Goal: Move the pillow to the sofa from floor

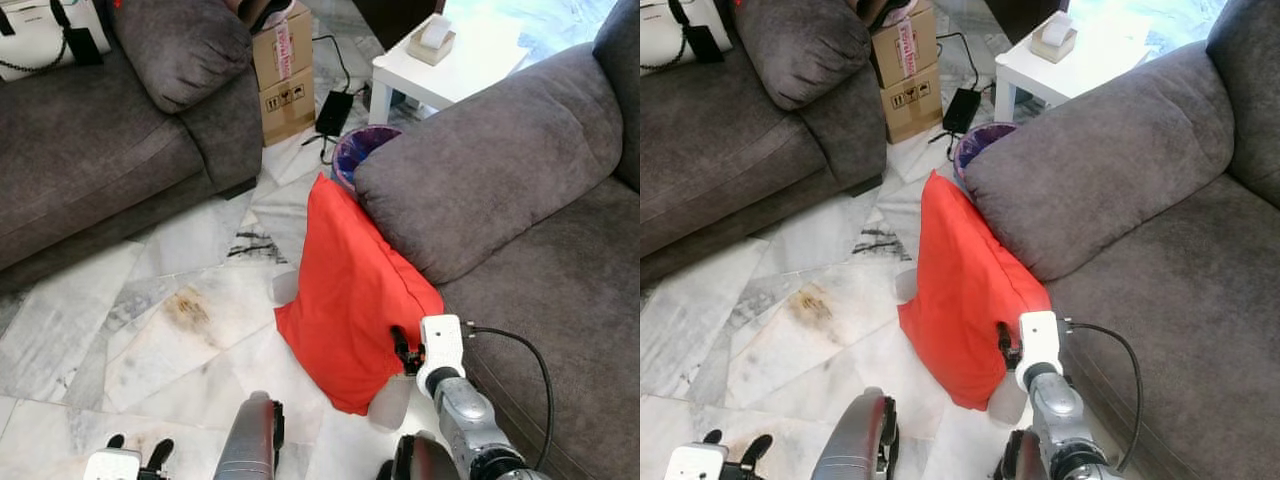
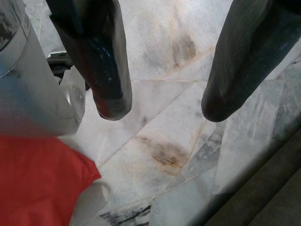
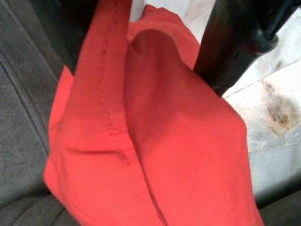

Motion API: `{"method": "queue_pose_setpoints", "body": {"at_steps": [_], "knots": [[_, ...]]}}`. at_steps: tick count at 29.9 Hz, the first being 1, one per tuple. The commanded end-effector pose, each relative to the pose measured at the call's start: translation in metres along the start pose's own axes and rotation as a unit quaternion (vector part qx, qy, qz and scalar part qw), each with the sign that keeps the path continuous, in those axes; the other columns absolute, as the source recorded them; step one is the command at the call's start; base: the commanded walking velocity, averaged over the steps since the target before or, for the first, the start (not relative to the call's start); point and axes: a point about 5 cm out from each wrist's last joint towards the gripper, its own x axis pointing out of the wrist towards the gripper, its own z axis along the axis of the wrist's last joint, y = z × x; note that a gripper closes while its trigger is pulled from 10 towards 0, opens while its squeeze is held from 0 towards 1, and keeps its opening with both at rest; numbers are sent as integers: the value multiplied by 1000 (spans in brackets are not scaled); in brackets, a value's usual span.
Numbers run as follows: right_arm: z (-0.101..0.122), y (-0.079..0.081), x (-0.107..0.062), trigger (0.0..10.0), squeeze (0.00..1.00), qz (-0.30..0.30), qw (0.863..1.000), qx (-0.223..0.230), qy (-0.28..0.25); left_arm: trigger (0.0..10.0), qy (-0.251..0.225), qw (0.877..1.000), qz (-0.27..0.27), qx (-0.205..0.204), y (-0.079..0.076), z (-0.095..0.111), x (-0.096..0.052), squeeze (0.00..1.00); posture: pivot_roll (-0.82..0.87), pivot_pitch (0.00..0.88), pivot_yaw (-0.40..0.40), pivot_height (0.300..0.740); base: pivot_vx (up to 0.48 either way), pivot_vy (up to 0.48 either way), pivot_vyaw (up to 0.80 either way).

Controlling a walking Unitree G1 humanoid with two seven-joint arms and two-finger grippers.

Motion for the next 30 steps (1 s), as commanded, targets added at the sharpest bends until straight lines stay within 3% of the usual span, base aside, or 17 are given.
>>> {"method": "queue_pose_setpoints", "body": {"at_steps": [1, 18, 30], "knots": [[-8, 2, -3, 0, 0, -1, 1000, 20, 10, 10000, 27, 1000, 2, 3, 1, -10, -6, 0, 345, 393, 62, 645, 0, 0, 0], [-9, 1, -5, 0, 0, 1, 999, 49, -2, 10000, 15, 1000, 0, 2, 0, -4, 3, 0, 338, 378, 68, 645, 0, 0, 0], [-18, 4, -9, 0, 0, 10, 999, 44, 0, 10000, 5, 1000, -1, 4, 3, 0, 13, 0, 312, 345, 70, 645, 0, 0, 0]]}}
